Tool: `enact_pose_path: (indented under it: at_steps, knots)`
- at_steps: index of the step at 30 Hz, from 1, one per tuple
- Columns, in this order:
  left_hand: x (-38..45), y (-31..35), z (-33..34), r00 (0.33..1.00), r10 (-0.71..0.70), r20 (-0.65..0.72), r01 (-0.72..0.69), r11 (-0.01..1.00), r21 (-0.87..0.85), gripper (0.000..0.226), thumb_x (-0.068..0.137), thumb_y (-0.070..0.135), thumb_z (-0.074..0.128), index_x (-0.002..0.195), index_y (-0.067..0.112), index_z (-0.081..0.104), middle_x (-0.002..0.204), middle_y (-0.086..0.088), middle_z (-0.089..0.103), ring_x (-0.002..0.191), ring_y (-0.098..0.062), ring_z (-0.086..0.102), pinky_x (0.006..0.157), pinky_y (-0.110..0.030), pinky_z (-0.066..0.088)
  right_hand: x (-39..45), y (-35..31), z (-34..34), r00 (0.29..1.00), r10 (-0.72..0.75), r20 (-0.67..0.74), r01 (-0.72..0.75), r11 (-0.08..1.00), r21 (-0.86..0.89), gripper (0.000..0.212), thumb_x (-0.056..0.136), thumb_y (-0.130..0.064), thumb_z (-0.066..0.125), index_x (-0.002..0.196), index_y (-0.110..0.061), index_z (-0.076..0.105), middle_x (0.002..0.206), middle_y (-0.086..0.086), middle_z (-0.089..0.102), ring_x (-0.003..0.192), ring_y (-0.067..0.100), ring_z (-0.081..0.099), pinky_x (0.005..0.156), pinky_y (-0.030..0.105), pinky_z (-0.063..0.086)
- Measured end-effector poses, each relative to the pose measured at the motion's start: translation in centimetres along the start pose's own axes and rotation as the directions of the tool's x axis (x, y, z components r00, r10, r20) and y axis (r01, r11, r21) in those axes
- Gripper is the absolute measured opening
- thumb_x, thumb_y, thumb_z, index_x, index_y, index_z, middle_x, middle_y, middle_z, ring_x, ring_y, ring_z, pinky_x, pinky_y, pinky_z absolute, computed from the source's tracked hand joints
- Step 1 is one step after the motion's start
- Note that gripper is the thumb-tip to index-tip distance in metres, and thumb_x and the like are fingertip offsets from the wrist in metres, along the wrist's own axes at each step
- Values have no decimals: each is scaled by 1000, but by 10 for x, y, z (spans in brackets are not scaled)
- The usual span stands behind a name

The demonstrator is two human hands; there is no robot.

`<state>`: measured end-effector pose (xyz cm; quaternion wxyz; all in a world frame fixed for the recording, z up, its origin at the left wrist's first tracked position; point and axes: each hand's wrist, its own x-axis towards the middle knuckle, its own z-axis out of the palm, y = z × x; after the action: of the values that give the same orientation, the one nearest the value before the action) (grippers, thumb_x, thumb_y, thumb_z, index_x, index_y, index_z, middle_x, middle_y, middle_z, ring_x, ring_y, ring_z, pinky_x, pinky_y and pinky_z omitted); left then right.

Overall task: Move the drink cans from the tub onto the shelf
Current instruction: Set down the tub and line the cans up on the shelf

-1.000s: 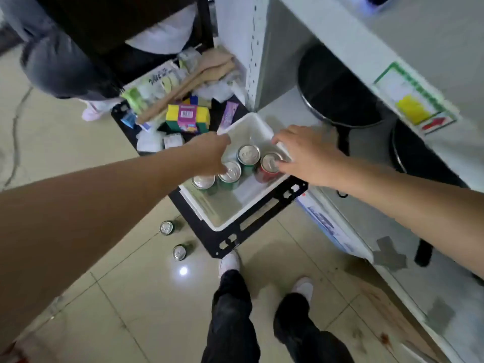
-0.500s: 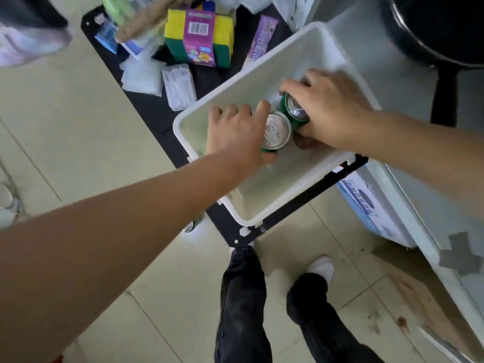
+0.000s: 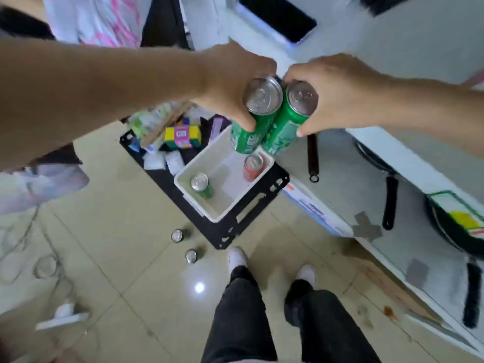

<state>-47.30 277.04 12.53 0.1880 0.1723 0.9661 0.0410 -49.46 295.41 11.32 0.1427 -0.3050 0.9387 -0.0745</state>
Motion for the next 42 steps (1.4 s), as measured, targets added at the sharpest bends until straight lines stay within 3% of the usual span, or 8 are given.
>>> enact_pose_path:
  at_steps: [6,10,14,18,26,33,37,42]
  knots:
    - [-5,158,-152,930,352,102,-364,920,143,48,62,37,78,99,23,50,81,12,48,86,-14,46,69,-21,30,-162,40,-124,966,256,-30,-254,966,45,51,51,-41,80,87,-24,49,75,-6,54,85,26,59,64,29,41]
    - [17,263,-172,818,555,150,-571,813,110,51,65,32,78,109,20,54,97,10,57,99,-18,57,82,-24,45,-261,86,-146,901,433,6,-431,896,106,62,52,-45,79,107,-27,57,95,-6,65,87,18,59,66,24,45]
    - [47,348,-160,764,637,100,-645,755,116,47,63,40,75,103,31,52,85,16,50,82,-13,55,58,-16,42,-323,138,-133,795,607,-7,-601,788,132,61,55,-42,81,109,-23,57,92,-6,58,82,15,51,54,17,32]
    - [87,395,-126,815,576,65,-567,768,296,59,63,50,71,114,27,52,105,3,60,88,-17,51,70,-26,40,-331,185,-102,726,682,-81,-661,726,190,61,56,-30,83,110,-18,57,97,2,64,85,21,55,59,22,34]
    - [146,390,-84,925,376,58,-369,850,377,64,61,46,71,118,23,51,107,0,65,105,-24,57,78,-35,29,-283,234,-68,721,684,-110,-618,707,345,66,57,-20,82,116,-13,54,110,10,68,93,26,62,72,27,47]
    - [136,358,-107,934,357,30,-358,925,126,92,61,44,78,139,28,33,134,-2,55,123,-26,49,102,-42,37,-253,212,-107,796,593,-123,-591,805,59,94,61,-47,78,137,-12,37,131,14,52,116,31,53,96,38,46]
    - [99,298,-156,928,314,-203,-306,950,70,68,66,35,75,124,11,48,123,-10,57,112,-28,51,83,-30,38,-197,150,-150,849,388,-359,-392,918,67,80,65,-40,77,132,-9,47,130,15,55,116,32,55,92,34,43]
    - [25,164,-140,943,50,-330,-68,997,-41,58,72,29,73,121,9,51,120,-10,60,110,-27,54,82,-30,38,-96,55,-128,930,131,-343,-80,984,159,61,69,-25,74,125,-11,52,127,10,59,116,28,56,88,26,38]
